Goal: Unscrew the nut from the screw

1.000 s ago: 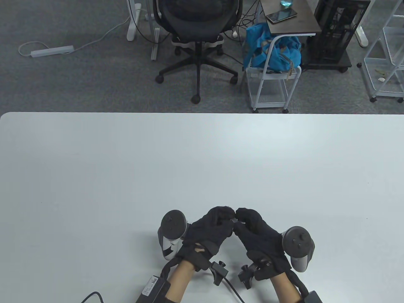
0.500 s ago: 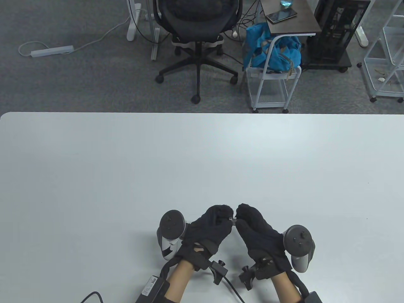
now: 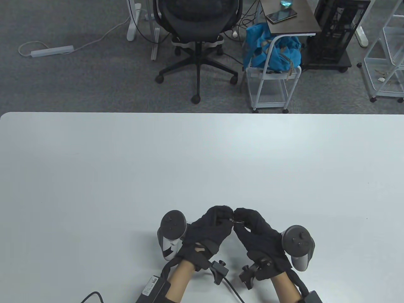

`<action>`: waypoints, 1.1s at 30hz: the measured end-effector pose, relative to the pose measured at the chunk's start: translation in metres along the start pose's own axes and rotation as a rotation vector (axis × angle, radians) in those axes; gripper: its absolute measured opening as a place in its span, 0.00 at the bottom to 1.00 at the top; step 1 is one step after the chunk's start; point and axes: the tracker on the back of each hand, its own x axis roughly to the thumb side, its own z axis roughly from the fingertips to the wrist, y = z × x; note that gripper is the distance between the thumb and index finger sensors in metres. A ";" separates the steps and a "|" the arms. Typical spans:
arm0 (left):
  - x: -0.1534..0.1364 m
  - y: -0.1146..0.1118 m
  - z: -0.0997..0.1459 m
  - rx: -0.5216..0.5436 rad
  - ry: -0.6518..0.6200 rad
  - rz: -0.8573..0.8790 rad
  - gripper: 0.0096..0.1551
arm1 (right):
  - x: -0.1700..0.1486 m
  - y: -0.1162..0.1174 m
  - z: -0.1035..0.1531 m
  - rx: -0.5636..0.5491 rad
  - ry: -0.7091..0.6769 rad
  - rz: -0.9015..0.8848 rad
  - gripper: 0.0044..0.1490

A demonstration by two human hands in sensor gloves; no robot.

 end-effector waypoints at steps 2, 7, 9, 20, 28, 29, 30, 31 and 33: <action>0.000 0.000 0.000 0.005 0.001 0.007 0.27 | -0.002 0.000 0.001 -0.016 0.013 -0.054 0.33; 0.000 0.000 0.000 0.000 -0.012 0.003 0.27 | -0.013 -0.002 0.003 -0.054 0.125 -0.018 0.43; 0.001 -0.001 0.000 0.000 -0.022 -0.002 0.27 | -0.016 -0.001 0.002 -0.043 0.128 -0.021 0.41; -0.002 -0.001 -0.001 0.001 -0.017 0.012 0.27 | 0.001 0.003 0.002 -0.049 -0.021 0.053 0.32; -0.003 0.001 0.000 0.019 -0.015 0.040 0.26 | -0.007 0.002 0.003 -0.037 0.059 -0.050 0.40; -0.003 0.001 0.000 0.018 -0.018 0.036 0.26 | -0.010 0.002 0.004 -0.040 0.094 -0.028 0.42; -0.003 0.000 0.000 0.017 -0.022 0.034 0.26 | -0.011 0.002 0.004 -0.044 0.109 -0.017 0.43; -0.002 0.000 0.000 0.014 -0.027 0.031 0.26 | -0.013 0.002 0.003 -0.046 0.111 -0.003 0.42; -0.002 -0.001 0.000 0.007 -0.034 0.021 0.26 | -0.013 0.003 0.003 -0.043 0.109 0.003 0.39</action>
